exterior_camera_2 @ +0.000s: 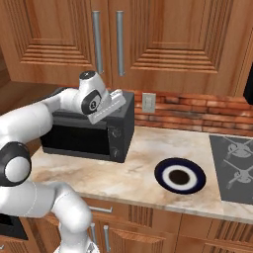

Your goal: Pull the toaster oven rack outwards. Pick up the baguette from the plate and place it on the toaster oven rack. Close the toaster oven door fully and set the temperature to the lowest setting.

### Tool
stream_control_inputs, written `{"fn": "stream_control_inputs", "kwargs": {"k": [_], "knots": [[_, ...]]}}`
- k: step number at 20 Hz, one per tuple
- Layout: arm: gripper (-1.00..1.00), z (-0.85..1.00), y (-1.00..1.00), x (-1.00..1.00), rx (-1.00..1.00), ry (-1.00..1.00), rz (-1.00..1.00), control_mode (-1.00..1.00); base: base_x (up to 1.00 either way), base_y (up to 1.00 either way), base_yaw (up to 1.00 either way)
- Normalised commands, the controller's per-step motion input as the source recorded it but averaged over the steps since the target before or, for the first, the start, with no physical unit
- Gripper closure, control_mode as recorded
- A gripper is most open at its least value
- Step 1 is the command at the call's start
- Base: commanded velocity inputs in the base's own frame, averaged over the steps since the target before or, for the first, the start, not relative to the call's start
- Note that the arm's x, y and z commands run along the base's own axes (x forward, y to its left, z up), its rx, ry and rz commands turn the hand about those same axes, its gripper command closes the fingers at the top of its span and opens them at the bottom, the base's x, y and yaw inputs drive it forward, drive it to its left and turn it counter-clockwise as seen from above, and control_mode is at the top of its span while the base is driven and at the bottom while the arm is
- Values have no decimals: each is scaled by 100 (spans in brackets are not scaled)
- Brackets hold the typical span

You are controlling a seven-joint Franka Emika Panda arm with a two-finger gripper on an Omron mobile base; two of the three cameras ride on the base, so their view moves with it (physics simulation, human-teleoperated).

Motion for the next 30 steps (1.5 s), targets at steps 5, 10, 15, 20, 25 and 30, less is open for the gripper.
{"fn": "stream_control_inputs", "kwargs": {"k": [5, 10, 15, 20, 25, 30], "knots": [[-100, 24, -7, -94, 1, 4, -19, -100, 0, 0, 0], [-100, 26, -30, -100, 13, -21, -2, -100, 0, 0, 0], [-100, 34, -38, -100, 22, -35, 0, -100, 0, 0, 0], [-100, 43, -35, -100, 22, -31, 0, -100, 0, 0, 0], [-100, 23, -8, -100, 13, -21, 0, -100, 0, 0, 0], [-100, 0, 10, -91, 0, -18, 13, -100, 0, 0, 0]]}}
